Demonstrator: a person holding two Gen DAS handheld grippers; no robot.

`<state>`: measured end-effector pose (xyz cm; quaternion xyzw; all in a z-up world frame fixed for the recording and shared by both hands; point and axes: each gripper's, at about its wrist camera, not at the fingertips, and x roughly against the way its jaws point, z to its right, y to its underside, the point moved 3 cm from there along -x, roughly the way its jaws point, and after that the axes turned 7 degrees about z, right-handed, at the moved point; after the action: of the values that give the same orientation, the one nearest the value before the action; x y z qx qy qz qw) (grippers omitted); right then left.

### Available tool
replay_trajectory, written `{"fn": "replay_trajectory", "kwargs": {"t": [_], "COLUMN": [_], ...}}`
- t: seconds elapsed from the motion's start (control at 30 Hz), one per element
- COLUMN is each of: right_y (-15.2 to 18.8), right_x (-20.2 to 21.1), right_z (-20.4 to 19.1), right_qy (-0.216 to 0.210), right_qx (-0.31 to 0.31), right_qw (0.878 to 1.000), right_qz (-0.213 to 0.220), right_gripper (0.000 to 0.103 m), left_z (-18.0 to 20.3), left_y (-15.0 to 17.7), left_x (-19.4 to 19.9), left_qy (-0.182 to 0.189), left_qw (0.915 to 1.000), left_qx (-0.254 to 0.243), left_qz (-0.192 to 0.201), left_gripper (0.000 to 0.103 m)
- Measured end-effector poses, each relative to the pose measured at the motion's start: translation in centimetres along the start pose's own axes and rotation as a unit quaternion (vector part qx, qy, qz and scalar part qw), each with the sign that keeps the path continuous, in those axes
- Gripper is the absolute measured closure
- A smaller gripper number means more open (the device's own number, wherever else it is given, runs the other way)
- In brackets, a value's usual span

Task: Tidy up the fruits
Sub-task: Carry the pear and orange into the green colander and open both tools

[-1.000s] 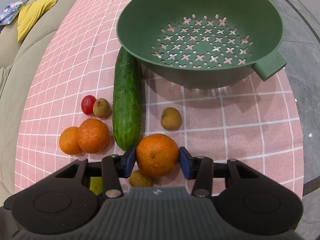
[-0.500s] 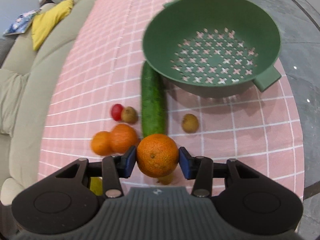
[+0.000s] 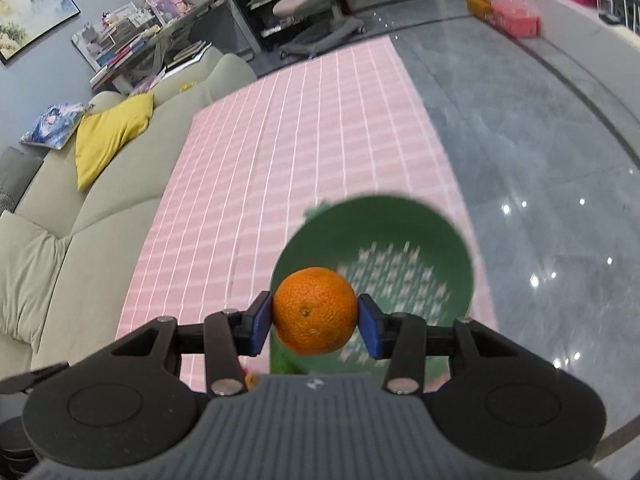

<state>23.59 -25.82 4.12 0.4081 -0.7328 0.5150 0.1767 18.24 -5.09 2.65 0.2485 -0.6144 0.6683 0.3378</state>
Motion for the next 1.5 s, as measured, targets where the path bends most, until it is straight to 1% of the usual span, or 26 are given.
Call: {"fn": "replay_trajectory", "kwargs": {"t": [0.13, 0.27, 0.4, 0.5, 0.6, 0.77, 0.87, 0.93, 1.03, 1.1, 1.13, 1.3, 1.43, 1.47, 1.5], "right_y": [-1.9, -2.0, -0.9, 0.1, 0.6, 1.2, 1.6, 1.9, 2.2, 2.3, 2.4, 2.1, 2.1, 2.1, 2.1], "right_x": [-1.0, -3.5, -6.5, -8.2, -9.3, -11.1, -11.8, -12.4, -12.7, -12.9, -13.0, -13.4, -13.5, -13.5, -13.4], "right_z": [1.1, 2.5, 4.0, 4.6, 4.8, 4.6, 4.4, 4.7, 4.3, 4.0, 3.8, 4.3, 4.4, 4.3, 4.2], "right_qy": [0.008, 0.024, 0.036, 0.05, 0.053, 0.057, 0.069, 0.07, 0.083, 0.088, 0.091, 0.093, 0.092, 0.092, 0.092], "right_qx": [0.004, 0.009, 0.009, 0.017, 0.026, 0.047, 0.068, 0.069, 0.1, 0.117, 0.127, 0.127, 0.125, 0.124, 0.122], "right_qw": [1.0, 0.999, 0.998, 0.996, 0.995, 0.992, 0.989, 0.988, 0.984, 0.981, 0.979, 0.979, 0.98, 0.98, 0.98], "right_qz": [0.002, -0.023, -0.056, -0.077, -0.084, -0.102, -0.111, -0.12, -0.124, -0.125, -0.127, -0.128, -0.127, -0.125, -0.124], "right_gripper": [0.06, 0.06, 0.06, 0.06, 0.06, 0.06, 0.06, 0.06, 0.06, 0.06, 0.06, 0.06, 0.059, 0.059, 0.059], "left_z": [2.4, 4.5, 6.0, 6.2, 6.5, 6.8, 6.8, 6.6, 6.5, 7.0, 7.2, 7.6, 7.4, 7.4, 7.3], "left_y": [-2.4, -3.5, -3.1, -2.3, -1.5, -0.6, -0.2, 0.1, 0.7, 1.0, 1.0, 0.9, 0.6, 0.5, 0.4], "left_x": [-2.7, -6.1, -9.4, -11.2, -12.9, -15.6, -16.8, -17.5, -18.6, -18.9, -19.0, -19.3, -19.3, -19.3, -19.4], "left_qy": [0.016, 0.039, 0.066, 0.081, 0.092, 0.106, 0.11, 0.11, 0.106, 0.107, 0.111, 0.111, 0.106, 0.103, 0.105], "left_qw": [0.9985, 0.9936, 0.9848, 0.9801, 0.9747, 0.9695, 0.9661, 0.9637, 0.9591, 0.9553, 0.9546, 0.9529, 0.9531, 0.9535, 0.9544], "left_qx": [-0.052, -0.102, -0.154, -0.171, -0.19, -0.196, -0.201, -0.203, -0.212, -0.226, -0.225, -0.229, -0.228, -0.227, -0.223], "left_qz": [-0.007, -0.029, -0.047, -0.061, -0.075, -0.102, -0.12, -0.133, -0.155, -0.157, -0.161, -0.165, -0.169, -0.169, -0.169], "left_gripper": [0.028, 0.028, 0.028, 0.028, 0.028, 0.028, 0.028, 0.028, 0.028, 0.028, 0.028, 0.028, 0.027, 0.024, 0.024]}}
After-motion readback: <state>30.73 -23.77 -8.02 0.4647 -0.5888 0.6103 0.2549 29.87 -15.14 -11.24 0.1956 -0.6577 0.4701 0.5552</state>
